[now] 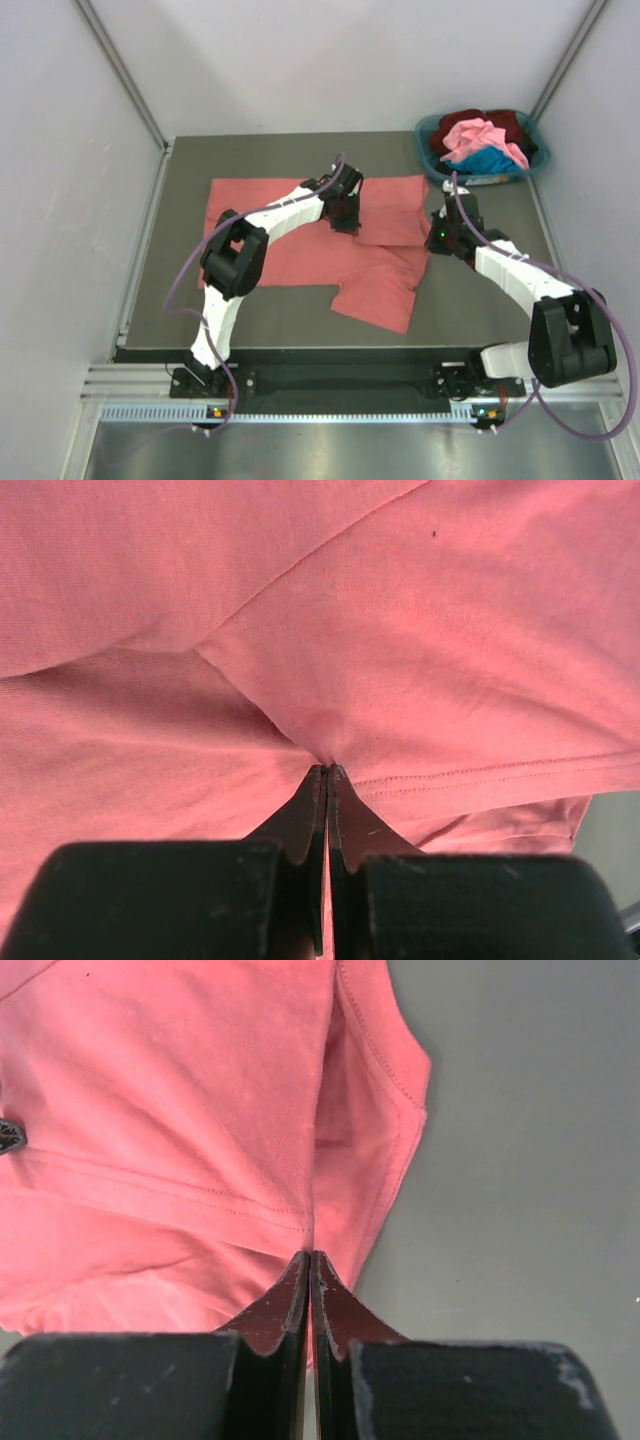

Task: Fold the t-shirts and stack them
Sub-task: Fold the tshirt

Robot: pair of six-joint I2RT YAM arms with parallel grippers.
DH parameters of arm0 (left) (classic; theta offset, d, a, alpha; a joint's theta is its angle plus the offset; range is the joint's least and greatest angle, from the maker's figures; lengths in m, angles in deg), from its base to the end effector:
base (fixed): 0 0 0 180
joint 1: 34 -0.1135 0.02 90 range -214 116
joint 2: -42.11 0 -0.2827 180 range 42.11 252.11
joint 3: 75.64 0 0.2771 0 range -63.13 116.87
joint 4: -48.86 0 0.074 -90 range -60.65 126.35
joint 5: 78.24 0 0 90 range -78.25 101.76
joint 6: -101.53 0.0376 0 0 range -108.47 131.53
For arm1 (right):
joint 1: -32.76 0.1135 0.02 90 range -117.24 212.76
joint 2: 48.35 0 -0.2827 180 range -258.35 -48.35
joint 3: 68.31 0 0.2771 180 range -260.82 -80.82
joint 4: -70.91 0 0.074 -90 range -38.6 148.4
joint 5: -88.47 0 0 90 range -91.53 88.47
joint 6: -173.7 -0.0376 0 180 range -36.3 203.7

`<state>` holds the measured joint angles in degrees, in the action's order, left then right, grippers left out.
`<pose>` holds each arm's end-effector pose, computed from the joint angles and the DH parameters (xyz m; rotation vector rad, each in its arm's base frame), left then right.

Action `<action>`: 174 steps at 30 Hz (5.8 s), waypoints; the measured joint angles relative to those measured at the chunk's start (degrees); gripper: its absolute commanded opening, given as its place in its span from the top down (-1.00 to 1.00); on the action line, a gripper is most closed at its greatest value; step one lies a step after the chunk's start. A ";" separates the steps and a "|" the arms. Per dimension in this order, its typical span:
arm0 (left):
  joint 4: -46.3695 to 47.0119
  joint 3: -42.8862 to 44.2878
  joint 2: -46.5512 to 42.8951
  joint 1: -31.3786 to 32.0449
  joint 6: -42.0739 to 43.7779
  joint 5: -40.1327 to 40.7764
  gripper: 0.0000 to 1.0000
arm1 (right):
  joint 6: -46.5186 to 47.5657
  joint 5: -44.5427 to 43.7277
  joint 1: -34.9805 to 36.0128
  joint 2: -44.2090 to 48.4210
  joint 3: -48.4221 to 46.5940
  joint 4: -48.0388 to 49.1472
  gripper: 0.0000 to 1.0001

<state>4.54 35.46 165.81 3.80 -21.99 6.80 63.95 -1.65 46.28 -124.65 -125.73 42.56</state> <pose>0.3995 -0.3140 0.1949 0.1339 2.6642 -0.5556 0.2830 0.0680 0.2166 0.1321 2.4087 0.2680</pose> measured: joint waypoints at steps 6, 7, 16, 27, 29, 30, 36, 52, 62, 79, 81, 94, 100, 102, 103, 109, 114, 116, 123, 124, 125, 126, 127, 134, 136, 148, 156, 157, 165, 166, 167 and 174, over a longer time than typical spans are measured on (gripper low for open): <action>-0.63 0.00 0.00 0.00 0.48 -0.20 1.00 | -0.96 0.33 0.35 2.47 2.34 -0.07 1.00; -0.79 0.00 0.00 0.00 0.50 -0.22 1.00 | -1.05 0.37 0.37 3.10 2.56 -0.09 1.00; -1.90 0.98 0.00 -0.20 0.50 -1.70 1.00 | -1.51 0.15 0.61 5.62 2.56 -0.11 1.00; -3.41 2.89 0.00 -1.68 0.63 -4.17 1.00 | -1.51 0.00 0.66 6.08 2.36 -1.70 1.00; -4.26 3.30 0.00 -1.92 0.76 -4.90 1.00 | -1.51 0.00 0.74 6.60 2.36 -2.01 1.00; -4.70 3.63 0.00 -2.01 0.87 -5.18 1.00 | -1.51 0.00 0.81 6.97 2.36 -2.23 1.00; -5.73 5.64 0.00 -2.21 1.36 -6.91 1.00 | -1.49 -0.04 1.01 8.87 2.36 -2.86 1.00; -7.89 1.55 0.00 -2.51 3.74 -8.13 0.79 | -1.27 0.90 2.23 6.38 4.74 -2.67 0.82; -8.79 -1.53 -0.09 -2.86 4.83 -6.25 0.34 | -0.98 -0.55 2.23 5.53 3.87 -6.05 0.34; 0.81 -14.45 -9.51 -36.46 3.50 -1.99 0.35 | -2.62 -3.91 1.73 -16.96 -6.16 5.95 0.52; 1.40 -15.15 -9.01 -37.99 2.71 -0.63 0.35 | -3.10 -5.86 1.51 -17.88 -6.16 6.64 0.52; 2.34 -17.33 -9.03 -38.66 -2.12 4.11 0.24 | -5.38 -10.49 -0.66 -16.00 -5.60 4.59 0.27; -0.55 -18.05 -15.91 -39.58 -0.63 2.93 0.19 | -7.72 -9.14 1.09 -6.25 -7.61 -4.87 -0.10; -0.74 -19.78 -20.79 -39.76 -0.20 3.32 0.16 | -10.32 -9.01 3.76 -1.25 -6.36 -6.75 -0.25; 0.35 -22.27 -24.30 -40.00 -0.13 3.32 0.15 | -11.80 -8.92 5.07 1.29 -5.03 -7.21 -0.29; 1.70 -39.28 -39.95 -46.69 -1.16 -1.03 -0.03 | -23.21 -8.13 14.43 11.80 7.10 -11.50 -0.22; 1.66 -48.06 -42.10 -50.95 -2.05 -2.23 -0.04 | -32.48 -9.07 21.99 12.15 14.38 -15.26 -0.19; 1.55 -50.34 -42.88 -51.54 -2.60 -2.89 -0.05 | -36.04 -9.46 25.86 12.15 15.04 -15.74 -0.19; 1.84 -51.19 -44.26 -52.19 -4.39 -2.14 -0.06 | -46.97 -13.16 36.41 10.10 14.53 -15.50 -0.10; 1.86 -51.25 -44.54 -52.19 -4.55 -1.77 -0.06 | -48.06 -13.46 37.13 9.86 14.47 -15.39 -0.09; 1.84 -51.25 -44.83 -52.19 -4.68 -1.36 -0.06 | -49.05 -13.84 37.73 9.68 14.45 -15.28 -0.08; 1.86 -51.25 -45.05 -52.19 -4.81 -0.85 -0.06 | -49.96 -14.27 38.34 9.51 14.38 -15.26 -0.06; 1.81 -51.25 -45.22 -52.19 -4.98 -0.26 -0.06 | -50.80 -14.71 38.88 9.35 14.32 -15.23 -0.05; 0.20 -51.21 -46.77 -52.30 -6.05 6.45 -0.04 | -54.58 -16.37 40.37 8.26 13.03 -17.86 -0.08; -0.37 -51.21 -47.56 -52.30 -6.69 8.28 -0.03 | -55.41 -16.55 40.50 8.31 12.85 -19.56 -0.10; -2.10 -51.21 -50.23 -52.35 -10.08 12.37 0.02 | -60.08 -16.74 45.20 8.61 12.48 -25.07 -0.03; -3.15 -51.84 -50.60 -52.35 -11.85 12.04 0.03 | -63.08 -17.22 47.58 6.64 11.89 -24.09 0.86; -3.15 -52.24 -50.88 -52.35 -11.89 11.85 0.01 | -63.14 -17.40 47.60 6.64 11.91 -24.11 1.00; -4.00 -53.59 -51.71 -52.33 -11.85 10.78 0.01 | -61.27 -19.71 48.15 8.02 10.29 -25.18 1.00; -4.24 -53.59 -51.71 -52.35 -11.82 10.75 0.01 | -60.72 -19.85 48.22 8.26 9.40 -25.33 1.00; -4.55 -53.57 -51.71 -52.33 -11.80 10.75 0.01 | -60.04 -19.89 48.28 8.41 8.31 -25.35 1.00; -9.20 -51.93 -52.52 -52.35 -14.73 12.61 0.00 | -55.80 -20.70 48.72 8.63 3.78 -23.89 1.00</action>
<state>-4.67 -16.47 113.29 -48.54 -36.72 19.42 8.15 -22.35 95.00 -116.01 -121.94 18.68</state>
